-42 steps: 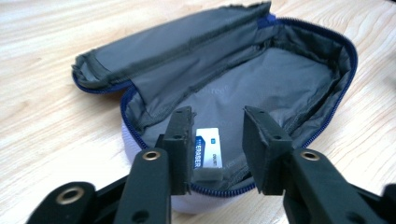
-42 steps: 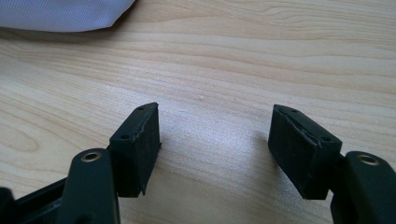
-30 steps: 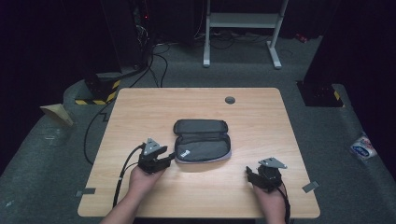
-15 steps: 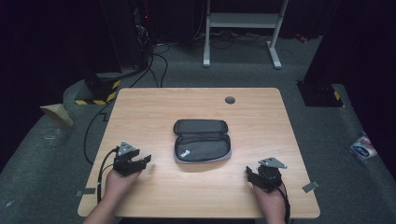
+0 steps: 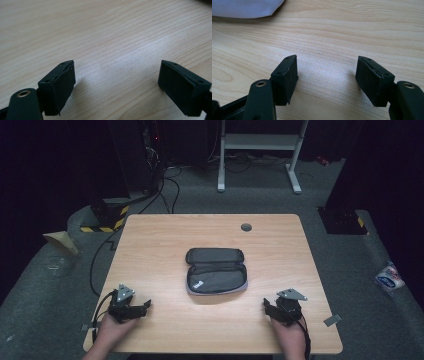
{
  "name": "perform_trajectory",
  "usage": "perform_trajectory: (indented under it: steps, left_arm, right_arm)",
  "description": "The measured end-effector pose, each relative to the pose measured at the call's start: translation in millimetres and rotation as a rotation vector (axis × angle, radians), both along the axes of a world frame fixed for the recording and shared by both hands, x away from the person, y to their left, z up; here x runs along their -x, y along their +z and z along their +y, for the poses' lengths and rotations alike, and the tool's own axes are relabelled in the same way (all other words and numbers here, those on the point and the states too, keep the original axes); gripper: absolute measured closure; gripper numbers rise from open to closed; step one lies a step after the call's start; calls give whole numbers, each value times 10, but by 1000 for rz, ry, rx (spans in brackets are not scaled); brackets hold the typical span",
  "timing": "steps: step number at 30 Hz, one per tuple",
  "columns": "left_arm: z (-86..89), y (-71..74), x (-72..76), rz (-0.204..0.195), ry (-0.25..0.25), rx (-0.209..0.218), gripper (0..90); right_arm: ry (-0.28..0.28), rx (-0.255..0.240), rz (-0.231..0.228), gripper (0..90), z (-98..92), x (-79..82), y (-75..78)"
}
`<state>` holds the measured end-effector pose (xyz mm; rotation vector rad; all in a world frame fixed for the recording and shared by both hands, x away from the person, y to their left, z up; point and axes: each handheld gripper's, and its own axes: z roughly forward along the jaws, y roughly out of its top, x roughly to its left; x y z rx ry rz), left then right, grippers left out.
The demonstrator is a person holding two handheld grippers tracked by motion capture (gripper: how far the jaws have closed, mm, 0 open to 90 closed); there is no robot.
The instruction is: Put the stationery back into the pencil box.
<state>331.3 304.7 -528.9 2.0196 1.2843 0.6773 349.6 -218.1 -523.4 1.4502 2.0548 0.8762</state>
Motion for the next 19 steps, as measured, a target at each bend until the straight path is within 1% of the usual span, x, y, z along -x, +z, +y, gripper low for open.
perform_trajectory:
  steps: [2, 4, 5, 19]
  left_arm:
    - [-1, -2, -10, 8, 4, 13, 146]
    - [36, -7, -40, 48, 13, 62, 147]
    - [45, -8, -45, 49, 17, 68, 145]
    - [43, -9, -40, 47, 19, 63, 146]
  right_arm:
    - [1, 1, 0, 337, -1, -1, 0]
    - [0, 0, 0, 337, 0, 0, 0]
    - [1, 1, 0, 336, -1, -1, 0]
    - [0, 1, 0, 337, 1, 1, 0]
